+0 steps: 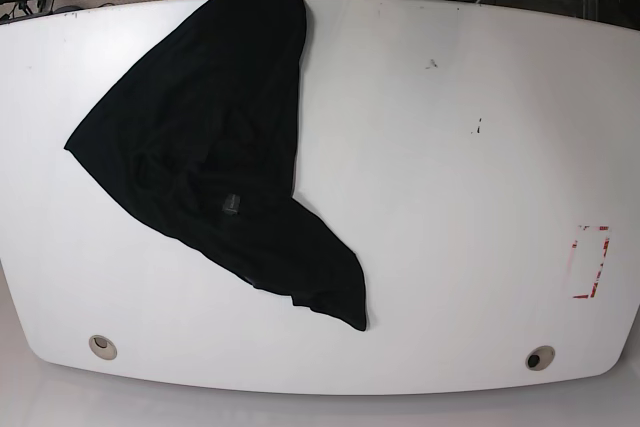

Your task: Fold the T-shirt properly

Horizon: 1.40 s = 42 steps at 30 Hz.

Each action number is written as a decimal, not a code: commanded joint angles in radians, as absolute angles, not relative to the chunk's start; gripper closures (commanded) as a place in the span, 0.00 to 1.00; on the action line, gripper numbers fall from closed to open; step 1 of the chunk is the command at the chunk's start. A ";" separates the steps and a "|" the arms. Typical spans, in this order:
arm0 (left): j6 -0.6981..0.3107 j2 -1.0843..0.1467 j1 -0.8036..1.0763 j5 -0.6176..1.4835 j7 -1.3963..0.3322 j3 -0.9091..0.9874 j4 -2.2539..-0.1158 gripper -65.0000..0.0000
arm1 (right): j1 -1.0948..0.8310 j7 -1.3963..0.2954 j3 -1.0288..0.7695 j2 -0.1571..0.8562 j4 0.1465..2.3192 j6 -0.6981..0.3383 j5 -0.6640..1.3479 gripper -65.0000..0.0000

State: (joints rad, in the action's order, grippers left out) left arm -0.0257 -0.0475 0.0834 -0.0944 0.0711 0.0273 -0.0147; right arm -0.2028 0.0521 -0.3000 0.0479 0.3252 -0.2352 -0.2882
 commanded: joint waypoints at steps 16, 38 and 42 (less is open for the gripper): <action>-0.025 -0.051 0.091 -0.101 0.074 0.022 -0.077 0.60 | -0.202 0.065 -0.300 0.033 0.328 -0.237 -0.291 0.84; -0.027 -0.048 0.325 -0.097 0.071 0.024 -0.430 0.60 | -0.337 0.130 -0.302 0.010 0.499 -0.240 -0.288 0.86; -0.027 -0.051 0.406 -0.097 0.070 0.025 -0.570 0.60 | -0.414 0.081 -0.302 0.002 0.621 -0.246 -0.286 0.86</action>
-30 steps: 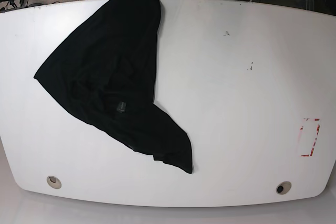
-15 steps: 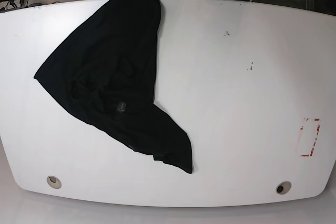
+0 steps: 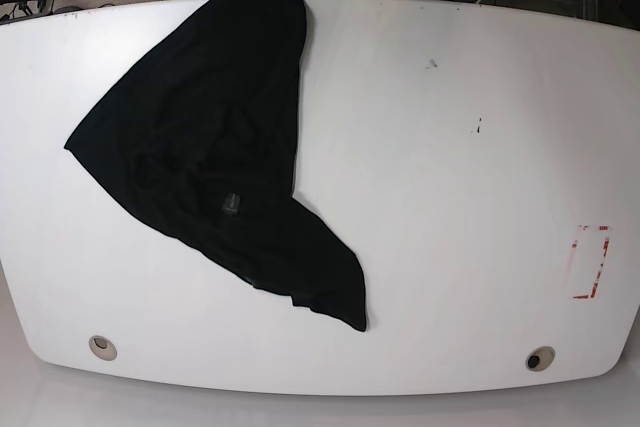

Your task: Fold the T-shirt properly

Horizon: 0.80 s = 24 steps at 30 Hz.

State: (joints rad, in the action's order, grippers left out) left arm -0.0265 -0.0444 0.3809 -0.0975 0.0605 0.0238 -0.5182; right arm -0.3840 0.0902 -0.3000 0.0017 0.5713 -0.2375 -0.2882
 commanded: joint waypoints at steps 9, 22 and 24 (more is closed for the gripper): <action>-0.027 -0.054 0.613 -0.097 0.070 0.027 -0.855 0.60 | -0.593 0.013 -0.300 -0.059 0.931 -0.246 -0.286 0.86; -0.027 -0.087 0.917 -0.097 0.070 0.031 -1.282 0.60 | -0.839 0.012 -0.300 -0.108 1.283 -0.248 -0.285 0.86; -0.028 -0.105 0.974 -0.097 0.070 0.041 -1.348 0.60 | -0.875 0.012 -0.300 -0.110 1.323 -0.248 -0.272 0.86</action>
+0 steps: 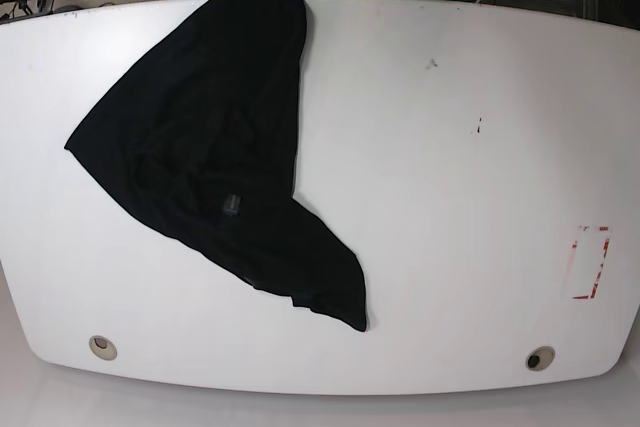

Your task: Fold the T-shirt properly

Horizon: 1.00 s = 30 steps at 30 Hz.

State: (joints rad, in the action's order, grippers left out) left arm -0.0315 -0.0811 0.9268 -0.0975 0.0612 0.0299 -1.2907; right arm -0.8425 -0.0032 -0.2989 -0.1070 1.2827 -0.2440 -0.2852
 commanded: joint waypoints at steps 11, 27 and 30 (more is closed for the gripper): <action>-0.028 -0.168 1.185 -0.094 0.070 0.044 -1.639 0.60 | -1.053 0.012 -0.300 -0.108 1.504 -0.369 -0.021 0.86; -0.028 -0.163 1.280 -0.082 0.070 0.200 -1.905 0.60 | -1.227 -0.031 -0.300 -0.116 1.888 -0.417 0.030 0.86; -0.028 -0.160 1.280 -0.013 0.070 0.239 -1.939 0.60 | -1.227 -0.111 -0.300 -0.116 1.957 -0.417 0.053 0.86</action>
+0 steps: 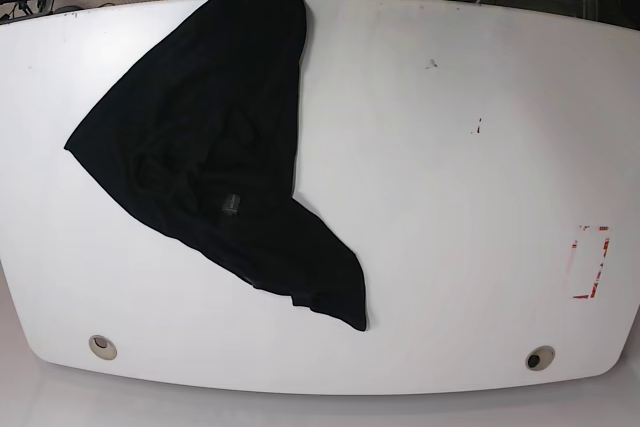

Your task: Fold the T-shirt properly

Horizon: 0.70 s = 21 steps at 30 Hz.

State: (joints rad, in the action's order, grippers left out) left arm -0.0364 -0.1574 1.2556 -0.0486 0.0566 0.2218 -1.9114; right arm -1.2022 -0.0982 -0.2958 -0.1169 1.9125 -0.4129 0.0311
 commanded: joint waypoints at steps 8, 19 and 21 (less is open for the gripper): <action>-0.028 -0.165 1.233 0.177 0.070 0.288 -1.979 0.60 | -1.187 -0.163 -0.305 -0.079 2.023 -0.444 0.194 0.86; -0.028 -0.162 1.084 0.166 0.068 0.262 -1.992 0.60 | -0.986 -0.165 -0.305 -0.061 2.020 -0.444 0.191 0.86; -0.028 -0.160 1.076 0.168 0.068 0.257 -1.998 0.60 | -0.943 -0.166 -0.303 -0.035 2.020 -0.444 0.189 0.85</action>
